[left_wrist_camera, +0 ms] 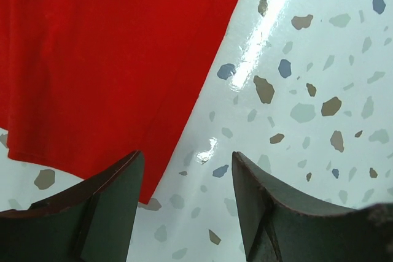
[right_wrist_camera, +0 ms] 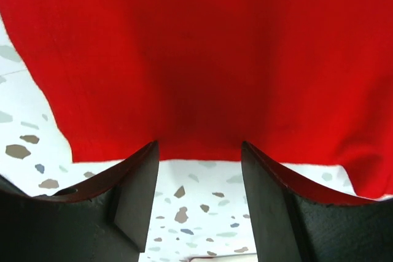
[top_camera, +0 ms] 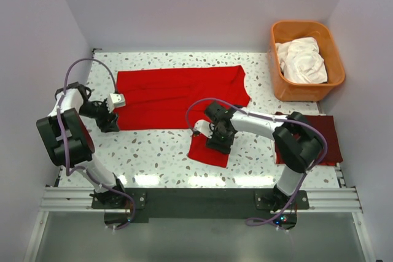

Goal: Fold and stack the t-shirts
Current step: Fold the tshirt

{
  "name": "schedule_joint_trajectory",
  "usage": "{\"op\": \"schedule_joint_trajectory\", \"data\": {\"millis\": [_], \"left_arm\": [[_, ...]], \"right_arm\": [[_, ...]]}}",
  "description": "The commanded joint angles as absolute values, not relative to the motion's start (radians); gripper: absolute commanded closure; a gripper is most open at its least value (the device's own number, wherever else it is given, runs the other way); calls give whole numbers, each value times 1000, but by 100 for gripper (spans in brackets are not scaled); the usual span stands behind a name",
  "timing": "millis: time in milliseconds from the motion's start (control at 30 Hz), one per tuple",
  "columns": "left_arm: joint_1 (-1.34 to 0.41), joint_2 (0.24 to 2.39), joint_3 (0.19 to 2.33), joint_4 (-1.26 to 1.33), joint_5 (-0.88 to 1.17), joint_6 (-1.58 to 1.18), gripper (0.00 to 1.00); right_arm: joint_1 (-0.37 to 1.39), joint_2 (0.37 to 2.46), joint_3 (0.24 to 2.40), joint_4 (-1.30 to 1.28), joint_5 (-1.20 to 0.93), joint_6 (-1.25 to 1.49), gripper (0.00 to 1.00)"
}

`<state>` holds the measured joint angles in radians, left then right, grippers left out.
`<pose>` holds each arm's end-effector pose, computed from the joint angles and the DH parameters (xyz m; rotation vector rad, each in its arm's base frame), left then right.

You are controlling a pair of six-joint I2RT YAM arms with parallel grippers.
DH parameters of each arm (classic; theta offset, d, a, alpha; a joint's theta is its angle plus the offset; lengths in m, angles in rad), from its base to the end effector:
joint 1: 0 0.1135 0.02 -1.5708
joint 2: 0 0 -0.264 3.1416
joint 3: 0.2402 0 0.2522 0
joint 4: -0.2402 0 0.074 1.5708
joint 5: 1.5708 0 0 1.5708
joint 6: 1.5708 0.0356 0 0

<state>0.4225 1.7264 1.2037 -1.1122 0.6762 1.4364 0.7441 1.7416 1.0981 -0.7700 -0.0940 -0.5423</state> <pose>0.2797 0.1013 0.2025 1.2227 2.2612 -0.6068 0.2287 0.2151 0.1666 -1.8023 2.3861 0.1637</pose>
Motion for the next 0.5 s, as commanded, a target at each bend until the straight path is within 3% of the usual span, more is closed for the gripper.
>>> {"op": "schedule_joint_trajectory", "data": {"millis": [0,133,233,267,367,467], "left_arm": [[430,1700,1180,-1052,681,1558,36],[430,1721,1173,-1040,672,1606,38],[430,1715,1157,-1017,661,1618,43],[431,1715,1149,-1011,649,1634,45],[433,1726,1129,-982,603,1710,54],[431,1744,1140,-979,581,1785,58]], "right_arm": [[767,1756,1063,-687,-45,-532,40],[776,1763,1026,-666,-28,-537,41],[778,1775,1000,-638,-3,-531,60],[778,1781,994,-638,-3,-529,74],[778,1779,1009,-655,12,-523,100],[776,1755,1035,-681,5,-520,100]]}}
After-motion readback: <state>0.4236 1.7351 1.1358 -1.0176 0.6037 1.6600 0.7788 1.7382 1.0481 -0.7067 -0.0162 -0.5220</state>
